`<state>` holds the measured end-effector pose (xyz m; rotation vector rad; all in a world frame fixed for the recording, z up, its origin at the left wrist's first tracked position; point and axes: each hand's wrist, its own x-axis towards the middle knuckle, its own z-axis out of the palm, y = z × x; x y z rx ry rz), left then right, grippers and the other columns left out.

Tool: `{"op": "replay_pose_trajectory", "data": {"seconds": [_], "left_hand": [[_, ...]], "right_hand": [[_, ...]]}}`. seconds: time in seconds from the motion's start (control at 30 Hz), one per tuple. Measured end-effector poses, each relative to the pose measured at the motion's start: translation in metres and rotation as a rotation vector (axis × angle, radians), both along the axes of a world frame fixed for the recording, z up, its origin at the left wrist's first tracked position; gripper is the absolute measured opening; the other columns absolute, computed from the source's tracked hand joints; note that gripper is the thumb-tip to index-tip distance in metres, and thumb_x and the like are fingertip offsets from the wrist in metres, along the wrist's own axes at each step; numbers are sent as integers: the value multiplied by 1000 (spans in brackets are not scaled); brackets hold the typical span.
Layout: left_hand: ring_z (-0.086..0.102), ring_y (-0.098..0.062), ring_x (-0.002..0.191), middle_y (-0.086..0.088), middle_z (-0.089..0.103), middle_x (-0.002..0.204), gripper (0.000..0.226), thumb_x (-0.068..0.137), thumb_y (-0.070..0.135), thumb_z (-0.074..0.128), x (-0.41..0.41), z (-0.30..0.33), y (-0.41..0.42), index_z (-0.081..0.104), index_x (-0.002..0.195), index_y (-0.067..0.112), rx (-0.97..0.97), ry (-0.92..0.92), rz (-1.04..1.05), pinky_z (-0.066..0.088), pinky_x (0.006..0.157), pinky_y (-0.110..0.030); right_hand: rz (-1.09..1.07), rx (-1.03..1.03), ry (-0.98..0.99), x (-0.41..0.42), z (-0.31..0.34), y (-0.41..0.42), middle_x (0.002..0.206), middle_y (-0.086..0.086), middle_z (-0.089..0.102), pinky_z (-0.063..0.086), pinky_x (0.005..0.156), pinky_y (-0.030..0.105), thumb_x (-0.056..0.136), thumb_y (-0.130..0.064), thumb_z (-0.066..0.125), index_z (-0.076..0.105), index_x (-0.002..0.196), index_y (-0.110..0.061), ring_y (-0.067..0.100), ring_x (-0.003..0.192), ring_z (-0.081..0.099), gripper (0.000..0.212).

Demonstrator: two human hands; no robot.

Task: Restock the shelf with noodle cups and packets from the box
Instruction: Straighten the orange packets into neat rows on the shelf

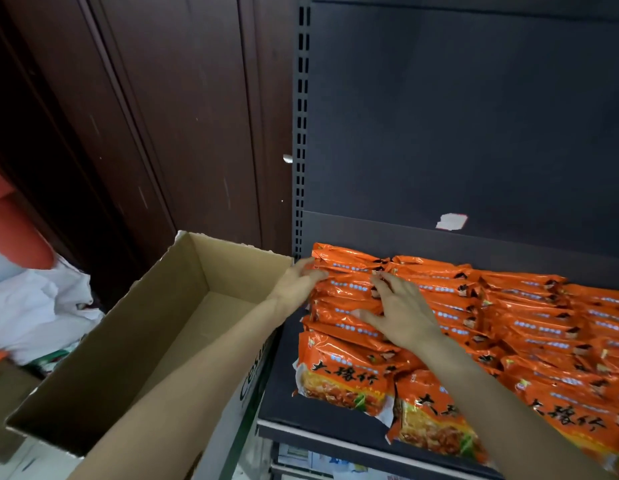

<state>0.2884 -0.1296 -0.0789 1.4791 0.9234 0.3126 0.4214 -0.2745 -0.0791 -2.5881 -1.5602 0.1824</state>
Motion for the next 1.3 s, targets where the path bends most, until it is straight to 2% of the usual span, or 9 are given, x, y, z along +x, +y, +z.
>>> {"op": "replay_pose_trajectory", "data": {"seconds": [0.07, 0.13, 0.27, 0.57, 0.63, 0.73, 0.9, 1.1, 1.3], "left_hand": [[52, -23, 119, 1, 56, 115, 54, 92, 35, 56, 5, 2, 12, 37, 140, 20, 98, 49, 82, 37, 102, -35], [46, -24, 126, -2, 50, 131, 62, 92, 40, 54, 13, 4, 18, 29, 146, 23, 106, 93, 65, 32, 107, -37], [32, -32, 136, -11, 14, 153, 69, 90, 46, 54, 28, 6, 20, 24, 148, 25, 197, 237, 21, 27, 110, -38], [50, -23, 121, -5, 42, 143, 70, 87, 43, 60, 43, -3, 23, 24, 147, 33, 31, 111, -185, 40, 97, -31], [42, -25, 130, -5, 34, 150, 72, 89, 46, 55, 40, -2, 24, 18, 149, 29, 170, 180, -212, 36, 107, -37], [20, -21, 143, 1, 17, 157, 67, 95, 45, 46, 24, 4, 12, 14, 151, 25, 635, 245, -316, 21, 117, -41], [11, -15, 145, 6, 18, 157, 78, 86, 65, 45, 1, 15, -30, 17, 150, 31, 966, 283, -795, 11, 118, -35], [-4, -19, 146, 6, -6, 159, 105, 70, 69, 63, -5, 7, -43, 6, 150, 32, 1136, 503, -994, 4, 116, -46], [1, -26, 146, -1, 1, 159, 93, 80, 43, 66, -10, 5, -66, 8, 151, 24, 1255, 523, -872, 9, 116, -48]], "right_hand": [[-5, 10, -17, 6, 1, 2, 157, 3, 12, 9, 119, 37, 84, -67, 44, 17, 149, -20, 22, 144, 8, 84], [-3, 0, -8, 11, 3, 6, 158, 3, 7, 5, 119, 36, 85, -66, 43, 15, 150, -20, 22, 145, 2, 85], [-25, -48, 27, 19, 3, 13, 158, 3, 5, 3, 119, 38, 83, -68, 44, 11, 150, -21, 21, 146, 2, 89], [-130, -132, 75, 27, -5, 15, 159, 3, -5, 0, 118, 43, 76, -79, 40, 5, 151, -22, 21, 146, -1, 101], [-121, -130, 94, 26, -3, 13, 159, 3, -6, 0, 119, 43, 78, -78, 38, 5, 151, -22, 20, 146, -2, 98], [-114, -37, 164, 22, 3, 1, 159, 0, -2, 4, 119, 39, 86, -68, 37, 12, 150, -23, 19, 146, 2, 83], [-138, 14, 178, 14, 4, -38, 157, 1, 18, 15, 117, 33, 96, -48, 39, 19, 149, -22, 20, 144, 16, 63], [-142, -133, 347, 3, 8, -76, 158, -4, 12, 18, 117, 37, 70, -76, 49, 12, 150, -28, 19, 144, 12, 100], [-82, -241, 135, -7, 5, -88, 159, -3, -2, 9, 119, 33, 69, -50, 76, 0, 151, -22, 18, 146, 3, 115]]}}
